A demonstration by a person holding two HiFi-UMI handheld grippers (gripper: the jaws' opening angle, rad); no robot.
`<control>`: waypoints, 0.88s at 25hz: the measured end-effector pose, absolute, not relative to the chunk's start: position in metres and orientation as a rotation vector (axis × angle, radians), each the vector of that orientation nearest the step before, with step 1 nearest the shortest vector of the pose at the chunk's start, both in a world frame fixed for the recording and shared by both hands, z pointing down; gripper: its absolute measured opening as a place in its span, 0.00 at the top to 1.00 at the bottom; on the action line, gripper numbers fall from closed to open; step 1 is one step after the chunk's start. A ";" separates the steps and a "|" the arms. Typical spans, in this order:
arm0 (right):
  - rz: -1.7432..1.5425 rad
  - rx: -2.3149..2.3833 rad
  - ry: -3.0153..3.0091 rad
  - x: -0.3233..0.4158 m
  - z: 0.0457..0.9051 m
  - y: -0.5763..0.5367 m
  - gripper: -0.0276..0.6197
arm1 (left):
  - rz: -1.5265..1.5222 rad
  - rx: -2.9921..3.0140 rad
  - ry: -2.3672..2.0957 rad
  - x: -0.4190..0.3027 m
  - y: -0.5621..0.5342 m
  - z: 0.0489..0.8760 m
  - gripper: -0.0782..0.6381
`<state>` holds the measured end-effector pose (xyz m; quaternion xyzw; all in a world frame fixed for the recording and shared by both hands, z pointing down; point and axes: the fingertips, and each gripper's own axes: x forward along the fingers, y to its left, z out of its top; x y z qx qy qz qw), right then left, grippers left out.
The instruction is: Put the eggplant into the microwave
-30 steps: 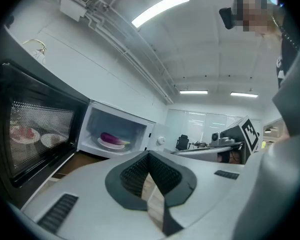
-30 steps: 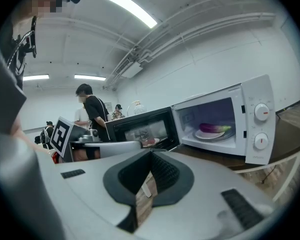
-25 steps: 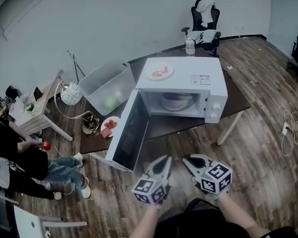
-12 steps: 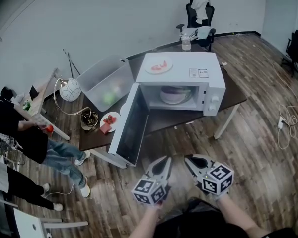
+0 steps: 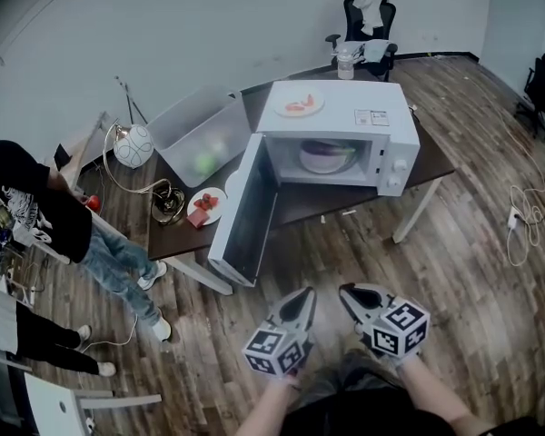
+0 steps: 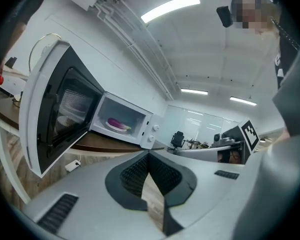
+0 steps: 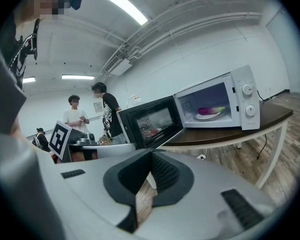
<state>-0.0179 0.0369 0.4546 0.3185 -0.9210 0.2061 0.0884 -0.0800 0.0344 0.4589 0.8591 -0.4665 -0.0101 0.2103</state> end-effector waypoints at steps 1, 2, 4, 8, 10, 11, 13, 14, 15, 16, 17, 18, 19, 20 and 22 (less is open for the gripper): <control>0.607 0.950 -2.741 -0.019 0.454 0.039 0.96 | -0.029 2.389 -1.293 -0.081 0.037 0.459 0.89; 0.598 0.951 -2.740 -0.021 0.453 0.041 0.96 | -0.030 2.391 -1.288 -0.081 0.039 0.459 0.89; 0.583 0.954 -2.739 -0.023 0.452 0.045 0.96 | -0.032 2.394 -1.280 -0.082 0.042 0.459 0.89; 0.565 0.978 -2.741 -0.025 0.450 0.046 0.96 | -0.046 2.405 -1.268 -0.085 0.043 0.455 0.89; 0.558 0.990 -2.740 -0.025 0.449 0.047 0.96 | -0.055 2.413 -1.265 -0.087 0.043 0.452 0.89; 0.557 0.994 -2.738 -0.026 0.449 0.047 0.96 | -0.059 2.416 -1.265 -0.088 0.043 0.450 0.89; 0.555 1.002 -2.736 -0.027 0.449 0.047 0.96 | -0.068 2.419 -1.268 -0.091 0.043 0.448 0.89; 0.553 1.005 -2.737 -0.028 0.448 0.046 0.96 | -0.073 2.420 -1.271 -0.093 0.043 0.447 0.89; 0.548 1.008 -2.741 -0.030 0.446 0.046 0.96 | -0.077 2.421 -1.274 -0.095 0.043 0.447 0.89; 0.541 1.011 -2.745 -0.031 0.445 0.046 0.96 | -0.079 2.421 -1.276 -0.097 0.043 0.447 0.89; 0.537 1.015 -2.748 -0.032 0.444 0.045 0.96 | -0.078 2.420 -1.278 -0.098 0.043 0.448 0.89; 0.535 1.021 -2.747 -0.032 0.444 0.044 0.96 | -0.077 2.416 -1.277 -0.099 0.042 0.449 0.89; 0.538 1.028 -2.742 -0.031 0.445 0.042 0.96 | -0.074 2.412 -1.276 -0.100 0.042 0.451 0.89; 0.543 1.039 -2.735 -0.029 0.448 0.039 0.96 | -0.071 2.407 -1.274 -0.100 0.042 0.453 0.89; 0.557 1.068 -2.724 -0.023 0.450 0.028 0.96 | -0.062 2.404 -1.272 -0.100 0.040 0.457 0.89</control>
